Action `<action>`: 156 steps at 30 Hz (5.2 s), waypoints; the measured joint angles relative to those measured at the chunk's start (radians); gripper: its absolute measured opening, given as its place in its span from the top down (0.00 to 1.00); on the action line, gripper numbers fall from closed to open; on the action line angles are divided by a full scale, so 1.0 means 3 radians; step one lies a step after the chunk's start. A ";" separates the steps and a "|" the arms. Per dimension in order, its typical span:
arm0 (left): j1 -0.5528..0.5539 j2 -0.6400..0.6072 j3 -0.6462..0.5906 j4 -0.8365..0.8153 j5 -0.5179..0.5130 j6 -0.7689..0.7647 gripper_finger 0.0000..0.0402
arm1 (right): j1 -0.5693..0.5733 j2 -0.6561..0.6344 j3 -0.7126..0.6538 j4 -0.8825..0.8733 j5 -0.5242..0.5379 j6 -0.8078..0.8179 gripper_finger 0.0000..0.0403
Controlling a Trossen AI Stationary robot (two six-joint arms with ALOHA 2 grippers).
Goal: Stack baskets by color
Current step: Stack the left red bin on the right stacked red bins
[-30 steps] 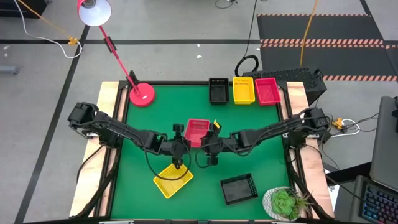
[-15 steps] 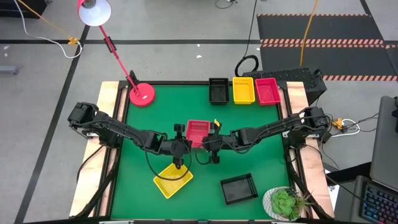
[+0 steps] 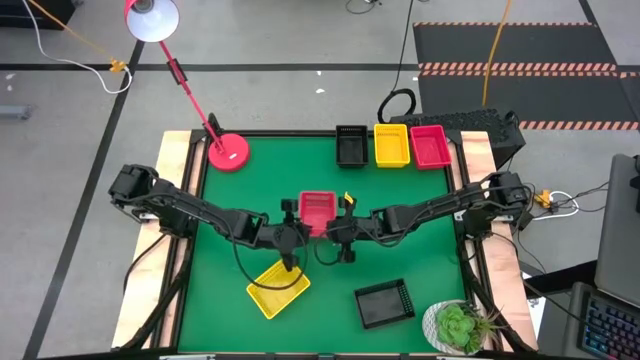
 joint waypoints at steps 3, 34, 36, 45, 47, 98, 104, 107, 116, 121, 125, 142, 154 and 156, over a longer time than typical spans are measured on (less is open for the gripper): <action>-0.0004 0.0000 0.0002 0.0123 -0.0001 -0.0118 0.78 | 0.0000 0.0001 -0.0005 -0.0045 0.0004 -0.0021 0.99; 0.0227 -0.0869 0.0011 -0.0452 -0.0369 -0.1014 0.63 | 0.0283 -0.1391 -0.0001 -0.1264 0.0282 -0.0720 0.99; 0.0274 -0.0866 0.0011 -0.0454 -0.0287 -0.1015 0.63 | 0.0306 -0.1528 -0.0001 -0.1405 0.0288 -0.0758 0.99; 0.0442 -0.0910 0.0011 -0.0455 0.0016 -0.0993 0.63 | 0.0348 -0.1984 -0.0001 -0.1835 0.0598 -0.0793 0.99; 0.0494 -0.0918 0.0011 -0.0439 0.0162 -0.0992 0.63 | 0.0347 -0.2052 0.0011 -0.1940 0.0678 -0.0821 0.99; 0.0821 -0.0913 0.0011 -0.0407 0.0785 -0.0737 0.63 | -0.2193 -0.3084 -0.0695 -0.2571 0.0533 -0.1905 0.99; 0.0821 -0.0913 0.0011 -0.0407 0.0785 -0.0632 0.63 | -0.2584 -0.3085 -0.0978 -0.2534 0.0525 -0.2372 0.99; 0.0821 -0.0913 0.0011 -0.0407 0.0785 -0.0613 0.63 | -0.2731 -0.3085 -0.1047 -0.2454 0.0466 -0.2623 0.99; 0.0821 -0.0913 0.0011 -0.0407 0.0785 -0.0605 0.63 | -0.3091 -0.3084 -0.1121 -0.2392 0.0083 -0.3626 0.99; 0.0821 -0.0913 0.0011 -0.0403 0.0785 -0.0561 0.63 | -0.3236 -0.3085 -0.1121 -0.2394 0.0081 -0.4054 0.99; 0.0821 -0.0913 0.0011 -0.0392 0.0785 -0.0558 0.63 | -0.3356 -0.3077 -0.1121 -0.2393 0.0050 -0.4299 0.99; 0.0821 -0.0912 0.0011 -0.0268 0.0785 -0.0497 0.63 | -0.3674 -0.3076 -0.1511 -0.1947 -0.0249 -0.4958 0.99; 0.0821 -0.0912 0.0011 -0.0251 0.0785 -0.0473 0.63 | -0.3752 -0.3085 -0.1570 -0.1819 -0.0365 -0.4594 0.99; 0.0821 -0.0912 0.0011 -0.0247 0.0785 -0.0473 0.63 | -0.3777 -0.3086 -0.1570 -0.1826 -0.0433 -0.4518 0.99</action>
